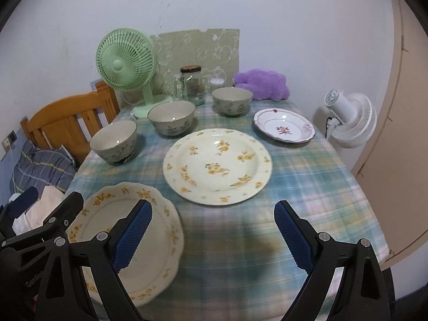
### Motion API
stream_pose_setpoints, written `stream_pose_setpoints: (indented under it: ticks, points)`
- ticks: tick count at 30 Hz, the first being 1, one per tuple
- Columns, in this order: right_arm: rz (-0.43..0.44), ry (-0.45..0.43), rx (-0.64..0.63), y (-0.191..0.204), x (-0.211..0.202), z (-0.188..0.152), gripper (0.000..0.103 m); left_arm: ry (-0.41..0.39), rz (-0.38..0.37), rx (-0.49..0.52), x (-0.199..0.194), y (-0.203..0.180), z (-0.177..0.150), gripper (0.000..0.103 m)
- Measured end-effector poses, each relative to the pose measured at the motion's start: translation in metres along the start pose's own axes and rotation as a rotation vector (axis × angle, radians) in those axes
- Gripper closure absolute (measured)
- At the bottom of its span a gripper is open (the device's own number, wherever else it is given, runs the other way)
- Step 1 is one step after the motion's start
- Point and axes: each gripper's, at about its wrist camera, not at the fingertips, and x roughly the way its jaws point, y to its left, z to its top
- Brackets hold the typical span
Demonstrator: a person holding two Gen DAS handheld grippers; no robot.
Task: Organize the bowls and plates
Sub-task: 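Grasp the scalloped yellow-flower plate rim with both grippers and lift it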
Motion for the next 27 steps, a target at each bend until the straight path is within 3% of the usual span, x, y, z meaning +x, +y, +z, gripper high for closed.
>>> stream_pose_setpoints:
  ticks: [6,18,21,27]
  points:
    - [0.009,0.063,-0.008,0.023,0.026,-0.002,0.012,0.075,0.01,0.009,0.026,0.018,-0.004,0.011]
    - [0.019,0.228,-0.018,0.058,0.082,-0.021,0.023,0.252,-0.05,0.015,0.08,0.036,-0.027,0.029]
    - [0.012,0.276,-0.024,0.065,0.096,-0.029,0.024,0.297,-0.057,0.014,0.092,0.039,-0.032,0.035]
    - [-0.013,0.322,-0.035,0.074,0.11,-0.036,0.025,0.346,-0.076,0.022,0.106,0.042,-0.039,0.039]
